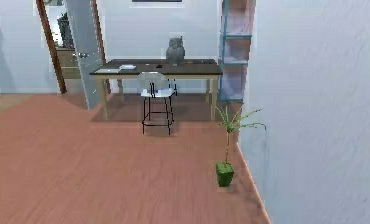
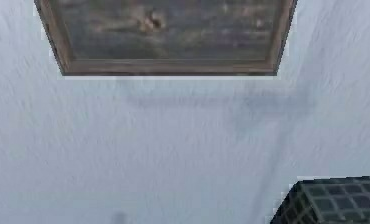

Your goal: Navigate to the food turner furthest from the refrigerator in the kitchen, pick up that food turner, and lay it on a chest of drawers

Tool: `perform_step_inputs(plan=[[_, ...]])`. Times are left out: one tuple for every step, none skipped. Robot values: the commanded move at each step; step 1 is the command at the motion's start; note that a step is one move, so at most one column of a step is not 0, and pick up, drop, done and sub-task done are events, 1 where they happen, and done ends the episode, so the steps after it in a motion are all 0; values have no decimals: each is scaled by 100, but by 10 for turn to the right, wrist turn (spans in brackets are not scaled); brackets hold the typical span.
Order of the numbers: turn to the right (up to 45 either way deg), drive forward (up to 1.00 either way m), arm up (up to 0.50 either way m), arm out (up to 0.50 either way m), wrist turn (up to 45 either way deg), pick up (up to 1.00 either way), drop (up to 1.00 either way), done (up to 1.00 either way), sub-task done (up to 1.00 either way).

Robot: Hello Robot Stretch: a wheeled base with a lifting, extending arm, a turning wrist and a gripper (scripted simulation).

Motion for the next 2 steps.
perform_step_inputs(plan=[[0, 15, 0, 0, 0, 0, 0, 0, 0], [-450, 0, 0, 0, 0, 0, 0, 0, 0]])
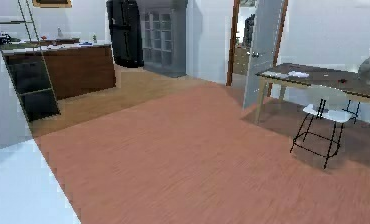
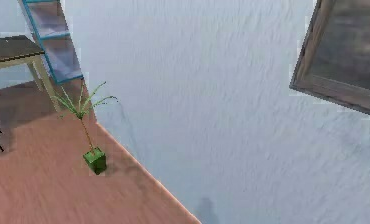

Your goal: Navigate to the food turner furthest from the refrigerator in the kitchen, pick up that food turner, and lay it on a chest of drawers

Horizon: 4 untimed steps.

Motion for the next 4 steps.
perform_step_inputs(plan=[[-210, 0, 0, 0, 0, 0, 0, 0, 0], [0, 100, 0, 0, 0, 0, 0, 0, 0], [0, 100, 0, 0, 0, 0, 0, 0, 0], [0, 100, 0, 0, 0, 0, 0, 0, 0]])
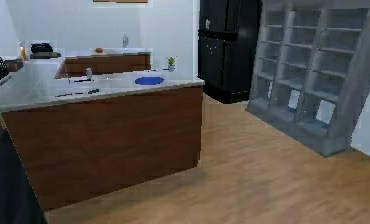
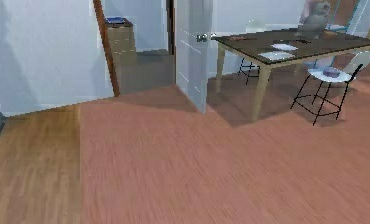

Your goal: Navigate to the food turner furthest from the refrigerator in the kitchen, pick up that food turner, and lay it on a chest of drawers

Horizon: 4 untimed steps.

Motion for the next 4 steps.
perform_step_inputs(plan=[[-60, 0, 0, 0, 0, 0, 0, 0, 0], [0, 50, 0, 0, 0, 0, 0, 0, 0], [-150, 0, 0, 0, 0, 0, 0, 0, 0], [0, 50, 0, 0, 0, 0, 0, 0, 0]])
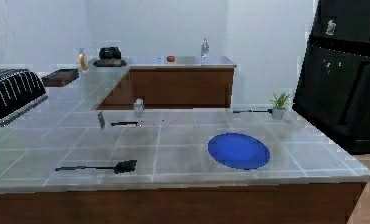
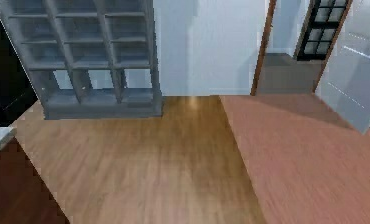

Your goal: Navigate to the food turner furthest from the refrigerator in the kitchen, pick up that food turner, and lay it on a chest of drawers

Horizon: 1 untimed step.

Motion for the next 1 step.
perform_step_inputs(plan=[[450, 0, 0, 0, 0, 0, 0, 0, 0]])
